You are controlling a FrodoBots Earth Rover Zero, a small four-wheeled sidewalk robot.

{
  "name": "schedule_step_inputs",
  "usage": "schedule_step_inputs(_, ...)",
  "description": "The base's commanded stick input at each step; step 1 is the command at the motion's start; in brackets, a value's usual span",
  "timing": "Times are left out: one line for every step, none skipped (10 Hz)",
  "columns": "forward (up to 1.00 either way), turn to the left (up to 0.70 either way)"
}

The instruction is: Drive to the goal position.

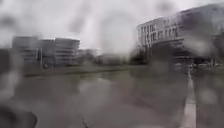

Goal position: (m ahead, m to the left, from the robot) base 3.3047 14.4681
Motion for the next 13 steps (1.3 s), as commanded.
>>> schedule_step_inputs(1.0,0.4)
schedule_step_inputs(1.0,0.4)
schedule_step_inputs(1.0,0.4)
schedule_step_inputs(1.0,0.4)
schedule_step_inputs(1.0,0.4)
schedule_step_inputs(1.0,0.4)
schedule_step_inputs(1.0,0.4)
schedule_step_inputs(1.0,0.4)
schedule_step_inputs(1.0,0.4)
schedule_step_inputs(1.0,0.4)
schedule_step_inputs(1.0,0.4)
schedule_step_inputs(1.0,0.4)
schedule_step_inputs(1.0,0.4)
